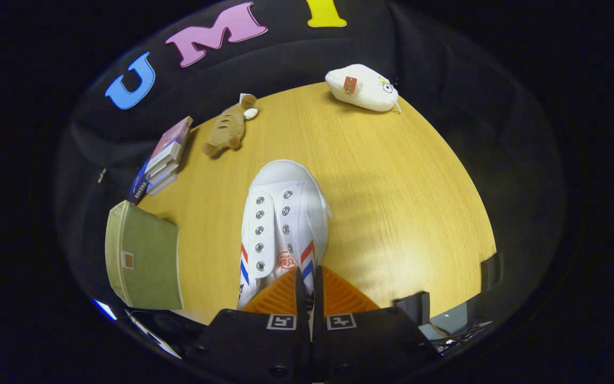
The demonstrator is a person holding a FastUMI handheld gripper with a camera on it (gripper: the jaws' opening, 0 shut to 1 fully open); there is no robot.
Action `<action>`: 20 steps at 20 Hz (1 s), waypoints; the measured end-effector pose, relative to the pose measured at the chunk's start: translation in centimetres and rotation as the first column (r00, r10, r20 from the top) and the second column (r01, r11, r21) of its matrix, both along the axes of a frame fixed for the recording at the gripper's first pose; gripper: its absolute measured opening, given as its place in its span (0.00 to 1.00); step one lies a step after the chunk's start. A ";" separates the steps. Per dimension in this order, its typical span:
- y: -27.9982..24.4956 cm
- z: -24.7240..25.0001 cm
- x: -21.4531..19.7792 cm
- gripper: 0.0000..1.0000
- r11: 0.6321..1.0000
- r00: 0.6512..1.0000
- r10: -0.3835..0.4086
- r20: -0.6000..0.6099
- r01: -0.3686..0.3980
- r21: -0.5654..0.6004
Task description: Open the storage box then place both shoes into the box .Put the left shoe in first, then the right shoe, with the right side of both shoes facing outward in a uniform manner.
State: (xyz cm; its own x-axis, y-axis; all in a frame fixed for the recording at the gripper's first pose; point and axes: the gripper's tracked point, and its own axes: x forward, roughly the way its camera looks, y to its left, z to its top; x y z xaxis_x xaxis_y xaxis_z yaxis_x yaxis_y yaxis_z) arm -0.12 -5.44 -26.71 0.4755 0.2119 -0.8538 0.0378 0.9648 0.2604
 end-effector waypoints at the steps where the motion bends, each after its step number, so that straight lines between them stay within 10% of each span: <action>1: 1.3 1.3 0.0 0.06 1.000 1.000 -0.005 0.013 0.004 0.015; 20: 31.0 12.5 -4.9 0.06 0.967 0.989 0.104 0.107 -0.126 0.223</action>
State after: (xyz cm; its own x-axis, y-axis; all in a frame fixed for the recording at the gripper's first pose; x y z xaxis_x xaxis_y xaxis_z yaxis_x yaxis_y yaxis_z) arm -5.02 25.55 -14.20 0.5122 0.4537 -0.7293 -0.1047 0.8757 0.4713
